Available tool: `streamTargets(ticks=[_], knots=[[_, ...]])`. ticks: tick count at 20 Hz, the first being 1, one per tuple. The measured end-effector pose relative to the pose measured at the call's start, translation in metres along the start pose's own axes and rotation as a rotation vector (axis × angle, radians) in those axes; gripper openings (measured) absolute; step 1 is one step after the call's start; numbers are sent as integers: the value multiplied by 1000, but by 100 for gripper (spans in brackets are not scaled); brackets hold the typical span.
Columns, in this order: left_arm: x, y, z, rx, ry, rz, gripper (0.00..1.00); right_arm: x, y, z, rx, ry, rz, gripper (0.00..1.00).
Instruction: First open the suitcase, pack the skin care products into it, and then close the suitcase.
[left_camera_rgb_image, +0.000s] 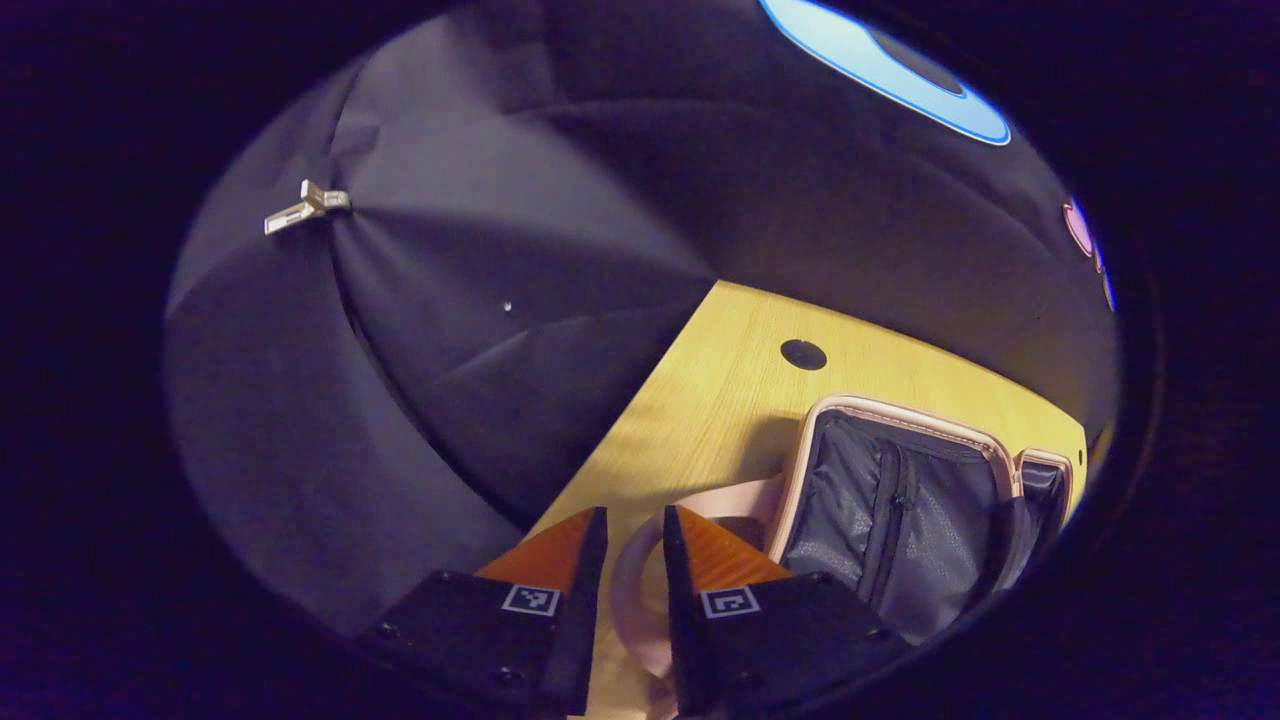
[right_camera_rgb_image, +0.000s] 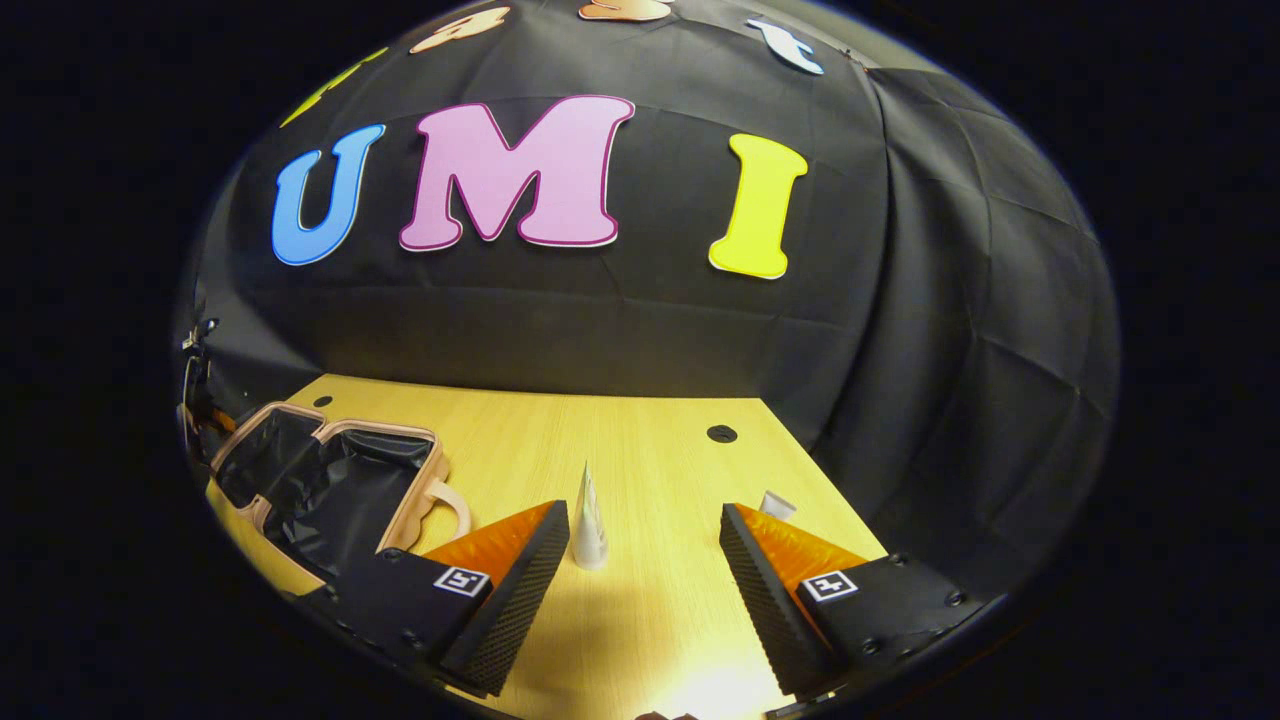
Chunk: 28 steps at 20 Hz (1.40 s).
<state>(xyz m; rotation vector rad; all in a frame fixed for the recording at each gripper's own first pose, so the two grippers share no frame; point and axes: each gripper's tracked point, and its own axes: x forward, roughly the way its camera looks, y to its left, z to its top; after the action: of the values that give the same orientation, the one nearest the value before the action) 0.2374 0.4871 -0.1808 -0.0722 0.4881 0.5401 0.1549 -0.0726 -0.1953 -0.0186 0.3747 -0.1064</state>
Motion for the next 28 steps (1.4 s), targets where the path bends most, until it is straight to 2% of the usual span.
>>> streamTargets(ticks=[3,6,7,9,11,14,17,22,25,26,28], knots=[[-62,-15,50,123,-216,34,99,-2,-20,7,31,-20,-33,96],[-140,-73,76,194,-343,-1,97,-3,-45,12,57,-30,-74,96],[-170,-100,84,212,-382,-37,97,-3,-52,12,63,-33,-80,96],[-235,-157,97,223,-451,-138,97,-2,-66,11,72,-30,-85,96],[-295,-232,94,232,-465,-288,98,1,-81,7,90,-19,-90,96],[-346,-334,74,226,-444,-442,97,9,-99,1,137,-4,-88,96],[-371,-432,28,260,-432,-548,97,21,-114,-9,148,6,-79,96],[-388,-555,-59,202,-300,-692,98,50,-129,-48,149,49,-25,96],[-386,-616,-102,242,-267,-846,98,71,-132,-67,162,46,12,97],[-377,-633,-118,262,-231,-867,99,79,-135,-76,157,49,14,97],[-347,-652,-136,296,-201,-823,99,92,-135,-84,149,47,28,97]])
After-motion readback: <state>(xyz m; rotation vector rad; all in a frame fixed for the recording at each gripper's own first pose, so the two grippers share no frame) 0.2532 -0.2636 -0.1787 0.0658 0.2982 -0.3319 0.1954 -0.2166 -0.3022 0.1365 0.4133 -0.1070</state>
